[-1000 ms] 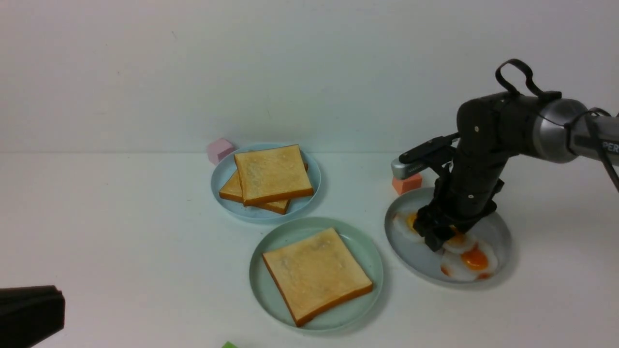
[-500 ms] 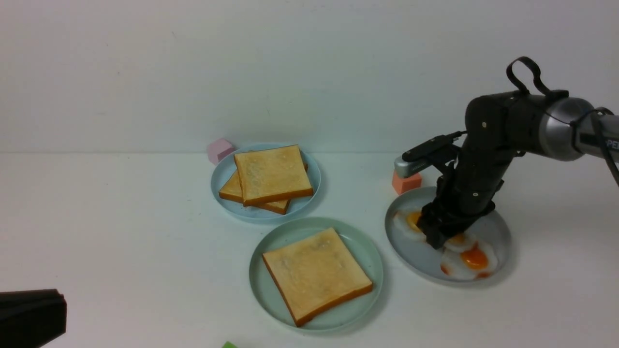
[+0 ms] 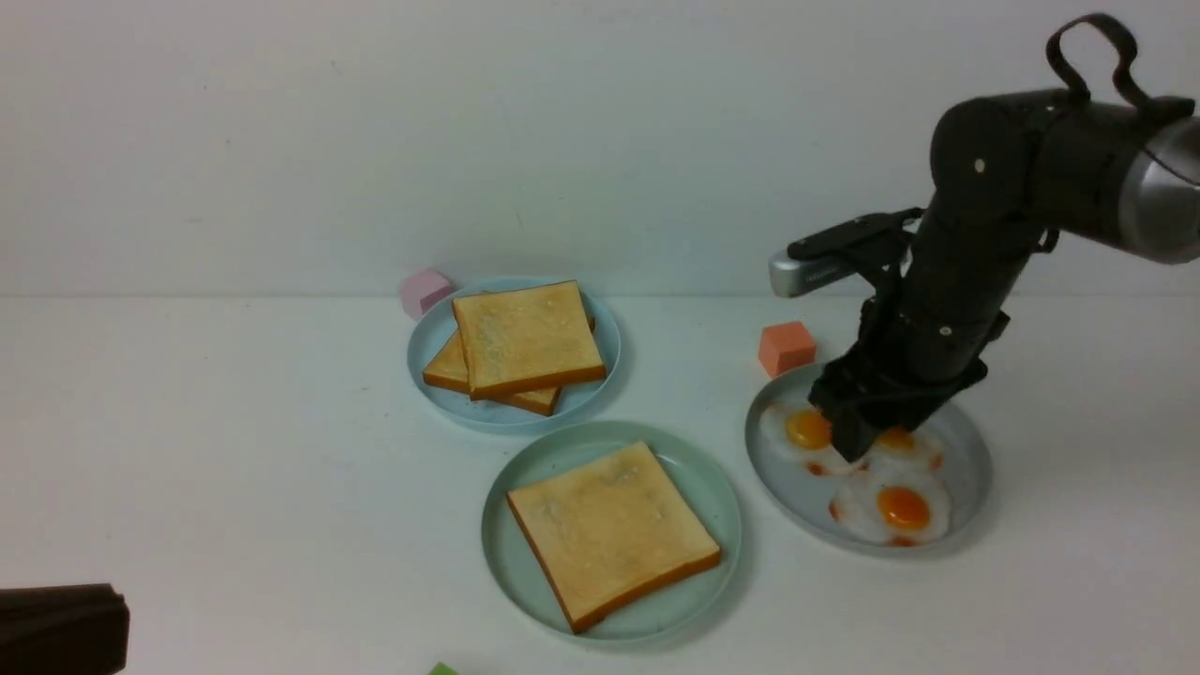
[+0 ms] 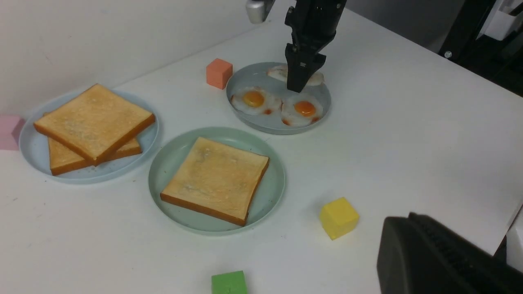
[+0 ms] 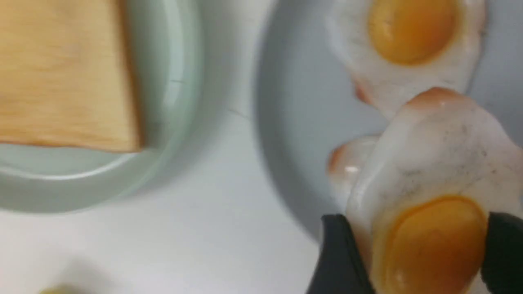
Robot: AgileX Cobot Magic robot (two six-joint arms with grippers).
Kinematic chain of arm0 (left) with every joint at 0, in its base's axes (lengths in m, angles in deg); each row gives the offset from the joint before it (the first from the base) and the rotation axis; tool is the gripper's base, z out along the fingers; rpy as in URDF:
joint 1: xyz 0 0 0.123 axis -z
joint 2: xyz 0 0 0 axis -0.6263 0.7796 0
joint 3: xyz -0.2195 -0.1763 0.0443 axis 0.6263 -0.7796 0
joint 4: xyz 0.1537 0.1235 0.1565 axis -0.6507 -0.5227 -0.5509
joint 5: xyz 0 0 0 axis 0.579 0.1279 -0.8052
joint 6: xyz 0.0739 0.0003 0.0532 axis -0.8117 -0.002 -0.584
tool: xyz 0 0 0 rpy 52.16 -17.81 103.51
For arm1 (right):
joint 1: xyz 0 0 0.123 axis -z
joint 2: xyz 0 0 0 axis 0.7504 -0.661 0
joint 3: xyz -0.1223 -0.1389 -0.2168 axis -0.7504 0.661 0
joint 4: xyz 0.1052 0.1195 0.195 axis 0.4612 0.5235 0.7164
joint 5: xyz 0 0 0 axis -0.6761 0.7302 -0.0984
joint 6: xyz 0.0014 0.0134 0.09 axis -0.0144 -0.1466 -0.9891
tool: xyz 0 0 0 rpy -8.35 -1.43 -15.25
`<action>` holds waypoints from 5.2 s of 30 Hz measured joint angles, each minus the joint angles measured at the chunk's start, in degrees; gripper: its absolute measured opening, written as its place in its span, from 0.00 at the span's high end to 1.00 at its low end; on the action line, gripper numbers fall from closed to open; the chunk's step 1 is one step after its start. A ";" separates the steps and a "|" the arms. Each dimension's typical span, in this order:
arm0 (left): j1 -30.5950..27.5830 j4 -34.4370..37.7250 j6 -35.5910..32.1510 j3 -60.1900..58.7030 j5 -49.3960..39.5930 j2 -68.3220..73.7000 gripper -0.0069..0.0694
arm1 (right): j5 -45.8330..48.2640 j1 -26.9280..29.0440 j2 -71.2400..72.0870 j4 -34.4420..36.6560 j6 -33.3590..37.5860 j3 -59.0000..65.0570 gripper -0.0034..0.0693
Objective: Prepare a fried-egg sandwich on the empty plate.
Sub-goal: Use the right arm to grab a fried egg, then use the right arm to place the fried egg on the slice of bread in the middle, then use the left arm to grab a slice of bread, then use the left arm to place a slice of bread on the fried egg in the middle
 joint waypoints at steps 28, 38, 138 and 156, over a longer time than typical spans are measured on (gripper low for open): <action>0.00 -0.11 0.00 0.00 0.00 0.00 0.93 | -15.68 -22.09 -7.80 -12.17 -19.26 0.05 0.07; 0.00 -2.43 1.09 0.00 0.63 10.29 0.93 | 0.47 -22.15 8.32 -10.60 -19.50 0.05 0.19; -1.76 -5.59 -19.86 29.20 7.55 79.59 0.89 | 9.60 -22.15 73.66 -10.54 -31.59 26.36 0.87; -1.70 -1.60 -19.47 29.20 5.80 80.18 0.47 | 9.60 -22.15 73.66 -10.40 -31.59 26.36 0.84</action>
